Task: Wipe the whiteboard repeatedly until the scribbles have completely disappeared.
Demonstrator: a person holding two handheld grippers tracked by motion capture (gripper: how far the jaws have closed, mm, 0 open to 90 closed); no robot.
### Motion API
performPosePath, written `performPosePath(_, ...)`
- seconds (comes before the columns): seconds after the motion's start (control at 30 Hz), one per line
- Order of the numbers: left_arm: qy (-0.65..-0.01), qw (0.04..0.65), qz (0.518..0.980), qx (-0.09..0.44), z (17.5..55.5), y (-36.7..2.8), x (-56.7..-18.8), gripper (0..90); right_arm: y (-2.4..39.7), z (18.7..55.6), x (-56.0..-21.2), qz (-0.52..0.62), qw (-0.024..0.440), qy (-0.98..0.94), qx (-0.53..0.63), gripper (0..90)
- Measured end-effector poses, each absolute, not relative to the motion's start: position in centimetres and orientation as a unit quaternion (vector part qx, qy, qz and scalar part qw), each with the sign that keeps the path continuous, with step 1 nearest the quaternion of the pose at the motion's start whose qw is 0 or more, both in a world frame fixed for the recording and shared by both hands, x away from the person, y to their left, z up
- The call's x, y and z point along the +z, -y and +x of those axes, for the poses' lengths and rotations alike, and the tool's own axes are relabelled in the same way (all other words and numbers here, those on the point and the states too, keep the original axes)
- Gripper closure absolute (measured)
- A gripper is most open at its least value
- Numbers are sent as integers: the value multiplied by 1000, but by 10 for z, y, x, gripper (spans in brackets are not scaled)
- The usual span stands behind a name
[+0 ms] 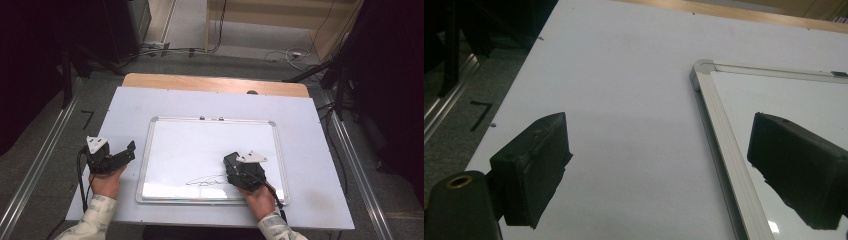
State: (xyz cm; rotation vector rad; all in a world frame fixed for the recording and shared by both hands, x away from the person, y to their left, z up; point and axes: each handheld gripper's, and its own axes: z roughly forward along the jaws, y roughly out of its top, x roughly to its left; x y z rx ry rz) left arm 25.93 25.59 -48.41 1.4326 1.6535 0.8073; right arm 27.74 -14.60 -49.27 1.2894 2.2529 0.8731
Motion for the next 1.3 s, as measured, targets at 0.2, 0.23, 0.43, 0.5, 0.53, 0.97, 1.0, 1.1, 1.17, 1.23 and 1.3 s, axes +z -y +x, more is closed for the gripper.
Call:
performPosePath(0.2, -652, 394, 564, 318, 259, -256, -484, 104, 139, 276, -493, 454, 199, -810, 313, 392)
performPosePath(0.23, -651, 394, 565, 319, 259, -256, -484, 103, 138, 276, -493, 454, 198, -810, 314, 392)
performPosePath(0.43, -652, 395, 565, 317, 260, -256, -484, 103, 133, 275, -493, 447, 196, -814, 314, 392)
performPosePath(0.5, -651, 395, 565, 317, 260, -255, -484, 104, 131, 274, -493, 444, 195, -816, 315, 392)
performPosePath(0.53, -651, 393, 566, 318, 260, -255, -484, 103, 130, 274, -493, 443, 194, -817, 315, 392)
performPosePath(0.97, -651, 393, 567, 318, 260, -255, -485, 103, 120, 273, -493, 431, 191, -823, 317, 392)
performPosePath(1.0, -651, 393, 567, 318, 260, -255, -484, 104, 119, 273, -493, 429, 191, -824, 317, 392)
performPosePath(1.1, -651, 393, 566, 317, 260, -255, -485, 103, 116, 273, -493, 424, 190, -826, 318, 392)
performPosePath(1.17, -651, 393, 566, 318, 260, -255, -484, 103, 113, 273, -493, 424, 188, -827, 318, 392)
performPosePath(1.23, -651, 393, 567, 317, 260, -255, -484, 104, 111, 272, -493, 420, 189, -828, 319, 392)
performPosePath(1.3, -651, 393, 567, 317, 260, -255, -484, 103, 109, 272, -493, 420, 188, -828, 320, 392)
